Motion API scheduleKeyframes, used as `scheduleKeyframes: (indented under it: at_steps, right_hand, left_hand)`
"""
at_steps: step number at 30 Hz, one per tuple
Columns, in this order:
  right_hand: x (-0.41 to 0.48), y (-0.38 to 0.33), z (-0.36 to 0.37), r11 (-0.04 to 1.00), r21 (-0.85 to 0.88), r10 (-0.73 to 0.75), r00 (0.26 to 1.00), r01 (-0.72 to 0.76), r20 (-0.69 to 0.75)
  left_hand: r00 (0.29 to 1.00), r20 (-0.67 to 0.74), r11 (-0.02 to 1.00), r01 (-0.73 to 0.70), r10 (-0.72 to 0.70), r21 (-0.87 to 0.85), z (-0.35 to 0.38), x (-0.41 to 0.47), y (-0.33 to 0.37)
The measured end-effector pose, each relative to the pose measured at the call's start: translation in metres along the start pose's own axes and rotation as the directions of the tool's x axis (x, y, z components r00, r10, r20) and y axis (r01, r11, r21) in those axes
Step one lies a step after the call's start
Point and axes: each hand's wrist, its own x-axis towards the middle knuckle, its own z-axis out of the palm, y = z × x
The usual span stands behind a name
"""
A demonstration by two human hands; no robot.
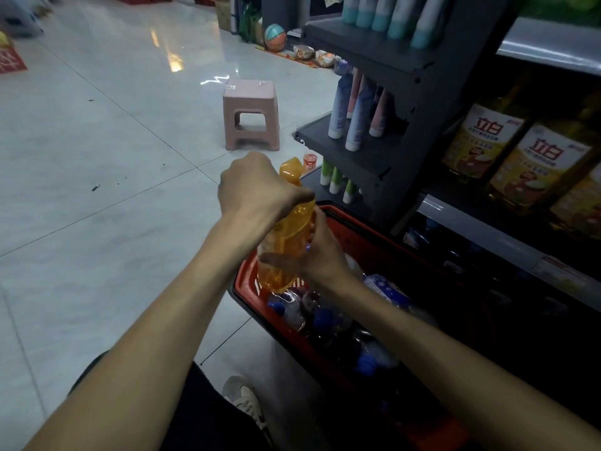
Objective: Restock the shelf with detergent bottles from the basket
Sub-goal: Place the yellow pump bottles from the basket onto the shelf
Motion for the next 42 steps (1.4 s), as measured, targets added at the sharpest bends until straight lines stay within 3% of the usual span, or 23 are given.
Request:
scheduleKeyframes:
  at_steps: [4, 9, 14, 16, 18, 20, 24, 27, 30, 32, 34, 38, 42]
  right_hand:
    - [-0.003, -0.006, 0.011, 0.999, 0.048, -0.009, 0.979, 0.019, -0.205]
    - [-0.005, -0.027, 0.017, 0.985, 0.120, -0.041, 0.835, 0.127, -0.549]
    - [0.003, -0.019, -0.024, 0.959, 0.176, -0.115, 0.871, 0.223, -0.478]
    - [0.003, -0.013, -0.047, 0.936, 0.298, -0.046, 0.902, 0.190, -0.429]
    - [-0.007, -0.011, -0.072, 0.887, 0.437, 0.026, 0.927, 0.151, -0.373]
    - [-0.019, -0.009, -0.101, 0.874, 0.477, 0.071, 0.946, 0.093, -0.315]
    - [-0.039, -0.003, -0.159, 0.905, 0.423, 0.029, 0.984, 0.048, -0.174]
    - [-0.049, 0.005, -0.197, 0.935, 0.354, 0.024, 0.996, 0.009, -0.088]
    - [-0.056, 0.021, -0.228, 0.947, 0.321, 0.055, 0.995, -0.026, -0.080]
    - [-0.059, 0.034, -0.243, 0.942, 0.328, 0.102, 0.991, -0.069, -0.087]
    - [-0.061, 0.045, -0.251, 0.939, 0.332, 0.124, 0.989, -0.089, -0.086]
    - [-0.062, 0.059, -0.264, 0.969, 0.242, 0.081, 0.990, -0.050, -0.120]
    - [-0.066, 0.069, -0.274, 0.989, 0.146, 0.022, 0.985, 0.004, -0.173]
  left_hand:
    - [0.996, -0.084, 0.993, 0.014, -0.024, -0.115, 0.002, -0.006, 0.016]
    - [0.980, -0.197, 0.952, -0.054, -0.007, -0.302, 0.000, -0.015, 0.034]
    - [0.970, -0.223, 0.863, -0.194, 0.098, -0.467, -0.001, -0.024, 0.048]
    - [0.975, -0.158, 0.814, -0.215, 0.153, -0.539, 0.004, -0.025, 0.054]
    - [0.984, -0.064, 0.765, -0.172, 0.169, -0.620, 0.009, -0.026, 0.057]
    - [0.982, 0.115, 0.735, -0.031, 0.148, -0.678, 0.016, -0.024, 0.060]
    - [0.834, 0.505, 0.712, 0.215, 0.221, -0.668, 0.037, -0.024, 0.074]
    - [0.693, 0.625, 0.685, 0.258, 0.360, -0.681, 0.058, -0.026, 0.091]
    - [0.490, 0.670, 0.670, 0.210, 0.558, -0.712, 0.078, -0.026, 0.104]
    - [0.432, 0.683, 0.682, 0.189, 0.589, -0.707, 0.088, -0.029, 0.114]
    - [0.444, 0.680, 0.675, 0.202, 0.583, -0.710, 0.100, -0.034, 0.123]
    - [0.532, 0.657, 0.625, 0.276, 0.534, -0.730, 0.113, -0.043, 0.139]
    - [0.674, 0.510, 0.626, 0.090, 0.534, -0.774, 0.113, -0.047, 0.151]
